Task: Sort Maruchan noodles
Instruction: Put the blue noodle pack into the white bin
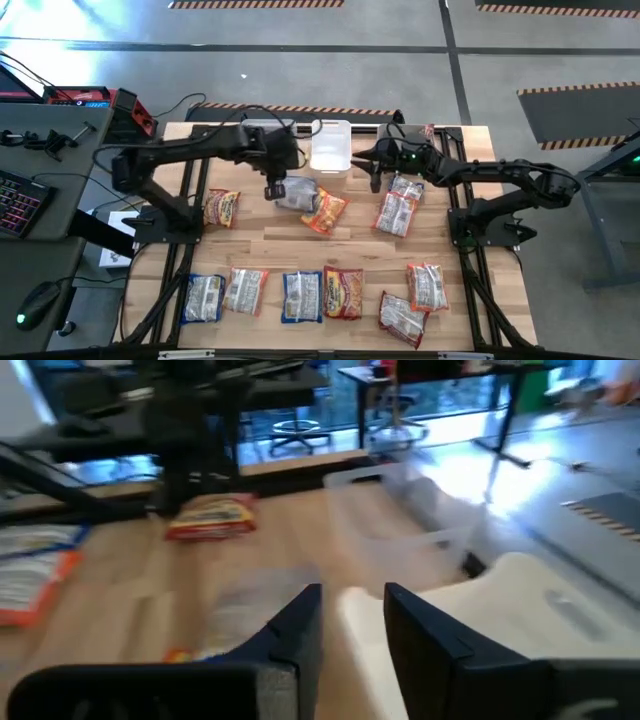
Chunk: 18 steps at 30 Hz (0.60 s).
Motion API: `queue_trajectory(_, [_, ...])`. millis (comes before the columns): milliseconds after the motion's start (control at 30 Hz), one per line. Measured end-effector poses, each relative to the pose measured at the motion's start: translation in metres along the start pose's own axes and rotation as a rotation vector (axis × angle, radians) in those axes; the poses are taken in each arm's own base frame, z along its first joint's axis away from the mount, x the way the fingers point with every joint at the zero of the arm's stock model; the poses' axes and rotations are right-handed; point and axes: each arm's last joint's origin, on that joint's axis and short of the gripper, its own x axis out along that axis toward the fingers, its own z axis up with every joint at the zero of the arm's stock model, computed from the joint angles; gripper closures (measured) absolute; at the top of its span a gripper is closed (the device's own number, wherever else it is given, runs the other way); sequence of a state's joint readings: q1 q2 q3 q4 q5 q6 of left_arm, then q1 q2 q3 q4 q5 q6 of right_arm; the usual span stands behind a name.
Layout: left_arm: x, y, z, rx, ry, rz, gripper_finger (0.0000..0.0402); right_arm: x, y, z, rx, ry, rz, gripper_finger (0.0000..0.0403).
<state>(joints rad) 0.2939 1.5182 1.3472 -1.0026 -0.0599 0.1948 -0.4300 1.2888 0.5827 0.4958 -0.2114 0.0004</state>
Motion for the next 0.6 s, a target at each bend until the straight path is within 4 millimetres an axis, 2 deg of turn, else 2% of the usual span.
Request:
queue_trajectory(100, [-0.004, -0.002, -0.008, -0.046, -0.057, -0.004, 0.0401, 0.002, 0.011, 0.0, 0.036, 0.005, 0.047, 0.0277])
queue_trajectory(200, [0.001, -0.005, -0.02, -0.088, -0.049, -0.009, 0.0401, 0.003, 0.022, 0.0, 0.039, 0.006, 0.065, 0.0245])
queue_trajectory(367, [0.032, -0.014, -0.04, -0.205, -0.014, -0.106, 0.0382, 0.005, 0.033, -0.001, 0.043, 0.005, 0.031, 0.0217])
queue_trajectory(500, [0.058, -0.039, -0.055, -0.185, 0.012, -0.182, 0.0347, 0.005, 0.039, -0.001, 0.012, 0.01, 0.043, 0.0215])
queue_trajectory(600, [0.067, -0.053, -0.059, -0.16, -0.013, -0.158, 0.0315, 0.005, 0.04, -0.003, -0.016, 0.023, 0.03, 0.0215])
